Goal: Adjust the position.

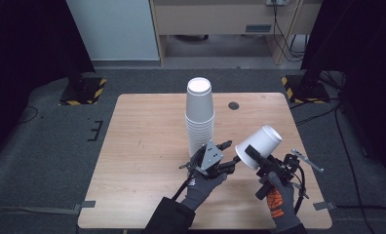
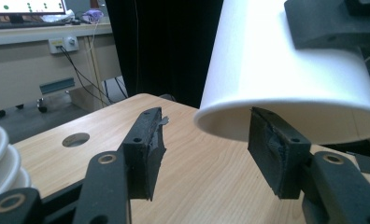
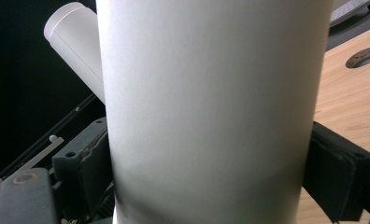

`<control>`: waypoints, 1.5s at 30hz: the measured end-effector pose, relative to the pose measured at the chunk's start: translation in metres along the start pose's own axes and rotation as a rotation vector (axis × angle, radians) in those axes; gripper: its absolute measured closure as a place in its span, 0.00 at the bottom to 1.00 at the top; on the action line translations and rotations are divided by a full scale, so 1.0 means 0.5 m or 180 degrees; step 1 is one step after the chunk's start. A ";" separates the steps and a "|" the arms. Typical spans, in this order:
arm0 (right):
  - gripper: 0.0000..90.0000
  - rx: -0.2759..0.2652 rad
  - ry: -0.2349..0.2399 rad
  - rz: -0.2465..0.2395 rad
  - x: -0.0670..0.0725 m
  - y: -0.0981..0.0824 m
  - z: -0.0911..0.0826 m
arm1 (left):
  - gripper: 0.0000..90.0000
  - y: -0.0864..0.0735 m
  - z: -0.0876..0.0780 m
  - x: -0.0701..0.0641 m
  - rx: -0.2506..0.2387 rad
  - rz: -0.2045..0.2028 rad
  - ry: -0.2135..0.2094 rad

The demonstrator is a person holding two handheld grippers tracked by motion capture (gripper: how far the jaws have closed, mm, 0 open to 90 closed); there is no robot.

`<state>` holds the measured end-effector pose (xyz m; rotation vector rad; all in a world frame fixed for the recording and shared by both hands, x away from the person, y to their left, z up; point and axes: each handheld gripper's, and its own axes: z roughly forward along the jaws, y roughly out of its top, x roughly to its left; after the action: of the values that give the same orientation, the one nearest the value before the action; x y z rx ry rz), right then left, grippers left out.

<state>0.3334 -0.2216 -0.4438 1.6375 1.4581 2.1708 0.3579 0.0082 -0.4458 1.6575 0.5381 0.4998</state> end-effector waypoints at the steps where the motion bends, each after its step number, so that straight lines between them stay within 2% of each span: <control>1: 0.15 0.0004 0.0005 0.0002 0.000 0.000 0.000 | 0.50 0.000 0.002 0.000 -0.0010 0.0002 0.0001; 3: 0.15 0.0016 0.0012 0.0029 0.002 -0.002 0.001 | 0.51 0.000 0.006 -0.001 -0.0036 0.0012 0.0004; 8: 0.15 0.0049 0.0025 -0.0014 0.008 -0.008 0.005 | 0.54 -0.002 0.011 -0.002 -0.0068 -0.0007 0.0010; 17: 0.15 0.0135 0.0024 0.0036 0.009 -0.016 0.012 | 0.60 -0.004 0.019 0.000 -0.0181 0.0076 0.0082; 25: 0.14 0.0201 0.0038 0.0046 0.008 -0.022 0.017 | 0.76 -0.010 0.015 -0.005 -0.0203 0.0214 0.0123; 31: 0.14 0.0211 0.0069 0.0087 0.006 -0.021 0.017 | 0.87 -0.013 0.008 -0.001 -0.0198 0.0267 0.0137; 45: 0.12 0.0171 0.0125 0.0136 0.001 -0.011 0.014 | 0.93 -0.019 -0.001 -0.008 -0.0138 0.0284 -0.0049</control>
<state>0.3362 -0.2137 -0.4471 1.6671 1.5185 2.2173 0.3539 0.0074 -0.4550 1.6481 0.4404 0.5599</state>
